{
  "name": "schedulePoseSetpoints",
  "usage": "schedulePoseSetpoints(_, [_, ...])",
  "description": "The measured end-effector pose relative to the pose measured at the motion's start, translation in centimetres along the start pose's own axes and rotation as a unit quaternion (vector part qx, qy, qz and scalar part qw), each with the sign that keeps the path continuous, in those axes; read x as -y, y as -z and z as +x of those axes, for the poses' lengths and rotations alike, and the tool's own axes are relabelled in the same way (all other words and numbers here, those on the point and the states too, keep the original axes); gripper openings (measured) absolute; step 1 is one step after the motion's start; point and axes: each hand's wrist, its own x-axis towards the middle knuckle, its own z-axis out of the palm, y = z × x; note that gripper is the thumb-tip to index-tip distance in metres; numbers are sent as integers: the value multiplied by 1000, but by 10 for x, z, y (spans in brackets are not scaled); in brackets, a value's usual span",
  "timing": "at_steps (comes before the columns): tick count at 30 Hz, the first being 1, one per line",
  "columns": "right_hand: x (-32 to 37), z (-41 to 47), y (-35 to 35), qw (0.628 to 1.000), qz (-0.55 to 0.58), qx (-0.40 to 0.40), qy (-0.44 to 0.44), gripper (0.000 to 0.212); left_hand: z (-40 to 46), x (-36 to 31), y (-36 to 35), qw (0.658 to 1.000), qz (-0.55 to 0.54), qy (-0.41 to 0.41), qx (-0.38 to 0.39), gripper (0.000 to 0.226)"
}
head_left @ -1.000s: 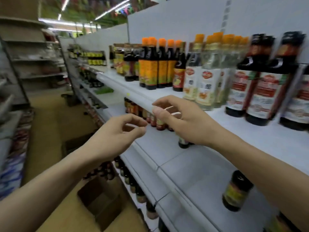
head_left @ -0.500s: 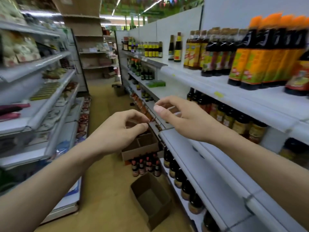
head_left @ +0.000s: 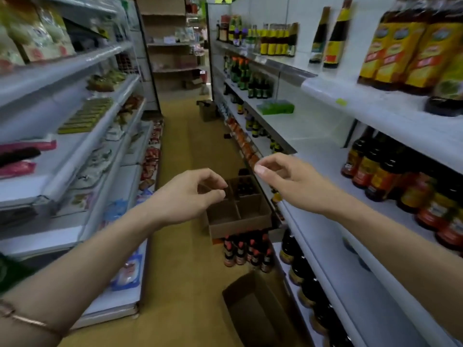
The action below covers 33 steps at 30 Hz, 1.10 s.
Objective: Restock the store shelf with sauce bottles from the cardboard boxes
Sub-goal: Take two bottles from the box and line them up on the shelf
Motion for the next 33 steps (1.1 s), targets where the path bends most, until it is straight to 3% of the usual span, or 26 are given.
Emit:
schedulePoseSetpoints(7, [-40,135,-33,996,50,72,-35,29,82,75,17,984,-131,72,-96,9])
schedulePoseSetpoints(12, [-54,228,-85,994,91,56,-30,24,123,149,37,966,-174,93,-168,10])
schedulePoseSetpoints(16, [-62,307,-126,992,107,56,-30,24,175,215,62,965,-159,85,-192,35])
schedulePoseSetpoints(20, [-71,378,-155,991,117,23,-61,25,256,269,92,974,-145,98,-145,31])
schedulePoseSetpoints(24, [-87,427,-161,988,110,-8,-112,32,346,290,111,985,-149,60,-65,34])
schedulePoseSetpoints(29, [-135,478,-153,975,107,-77,-181,41,450,309,87,985,-174,12,10,6])
schedulePoseSetpoints(33, [-183,531,-154,955,128,-145,-226,33,525,338,66,980,-184,23,66,8])
